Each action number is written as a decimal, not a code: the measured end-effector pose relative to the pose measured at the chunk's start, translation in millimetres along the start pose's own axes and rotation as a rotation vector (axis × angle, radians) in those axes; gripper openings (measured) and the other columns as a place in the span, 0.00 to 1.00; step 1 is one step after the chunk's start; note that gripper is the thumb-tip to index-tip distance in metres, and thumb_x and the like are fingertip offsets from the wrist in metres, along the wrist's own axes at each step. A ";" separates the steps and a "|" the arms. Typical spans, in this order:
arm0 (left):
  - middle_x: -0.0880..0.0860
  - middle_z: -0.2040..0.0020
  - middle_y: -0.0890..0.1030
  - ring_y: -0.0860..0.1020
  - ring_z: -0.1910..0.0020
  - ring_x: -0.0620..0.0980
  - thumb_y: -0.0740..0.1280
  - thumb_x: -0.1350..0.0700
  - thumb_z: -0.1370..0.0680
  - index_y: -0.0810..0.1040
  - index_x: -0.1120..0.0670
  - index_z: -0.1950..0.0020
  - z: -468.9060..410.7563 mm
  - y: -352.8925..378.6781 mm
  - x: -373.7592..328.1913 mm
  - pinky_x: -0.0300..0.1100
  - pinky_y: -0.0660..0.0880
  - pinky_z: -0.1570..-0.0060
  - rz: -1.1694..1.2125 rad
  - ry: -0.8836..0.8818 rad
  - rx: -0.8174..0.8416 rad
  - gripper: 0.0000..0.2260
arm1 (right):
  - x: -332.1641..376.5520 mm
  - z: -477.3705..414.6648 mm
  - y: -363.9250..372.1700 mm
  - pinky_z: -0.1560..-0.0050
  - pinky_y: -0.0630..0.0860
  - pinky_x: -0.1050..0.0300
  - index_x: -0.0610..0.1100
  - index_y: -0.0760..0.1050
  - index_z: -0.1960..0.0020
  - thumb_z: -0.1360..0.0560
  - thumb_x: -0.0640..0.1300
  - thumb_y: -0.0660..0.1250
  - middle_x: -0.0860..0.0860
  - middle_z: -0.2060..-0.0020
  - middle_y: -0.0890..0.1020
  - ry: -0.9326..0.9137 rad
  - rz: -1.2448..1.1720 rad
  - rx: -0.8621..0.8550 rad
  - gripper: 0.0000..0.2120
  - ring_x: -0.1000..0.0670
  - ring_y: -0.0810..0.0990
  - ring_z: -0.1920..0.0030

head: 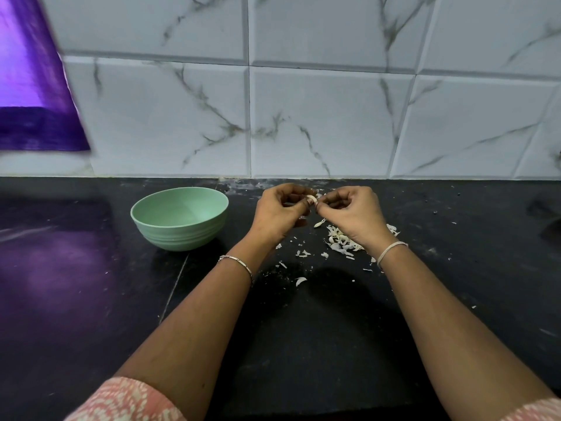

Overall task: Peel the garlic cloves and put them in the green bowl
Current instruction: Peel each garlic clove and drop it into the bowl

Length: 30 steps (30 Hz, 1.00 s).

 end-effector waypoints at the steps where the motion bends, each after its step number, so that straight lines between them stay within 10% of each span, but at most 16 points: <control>1: 0.58 0.55 0.83 0.81 0.58 0.50 0.70 0.62 0.23 0.82 0.55 0.50 0.4 0.0 -0.3 0.45 0.81 0.58 -0.006 -0.001 -0.001 0.05 | 0.2 0.2 0.0 0.62 0.77 0.67 0.49 0.82 0.64 0.31 0.40 0.74 0.54 0.68 0.84 -0.015 0.040 -0.003 0.05 0.60 0.80 0.68; 30: 0.53 0.61 0.81 0.78 0.64 0.45 0.68 0.67 0.24 0.81 0.58 0.52 7.5 3.5 -7.8 0.41 0.81 0.58 0.231 -0.114 0.012 0.05 | -3.1 -0.4 1.0 0.63 0.75 0.59 0.47 0.80 0.63 0.33 0.44 0.70 0.57 0.72 0.79 -0.163 0.307 -0.076 0.01 0.57 0.77 0.68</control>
Point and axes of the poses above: each hand's wrist, its own z-axis away from the middle knuckle, its own y-axis out of the palm, x = y × z, the point moved 1 cm from there along -z, towards the middle knuckle
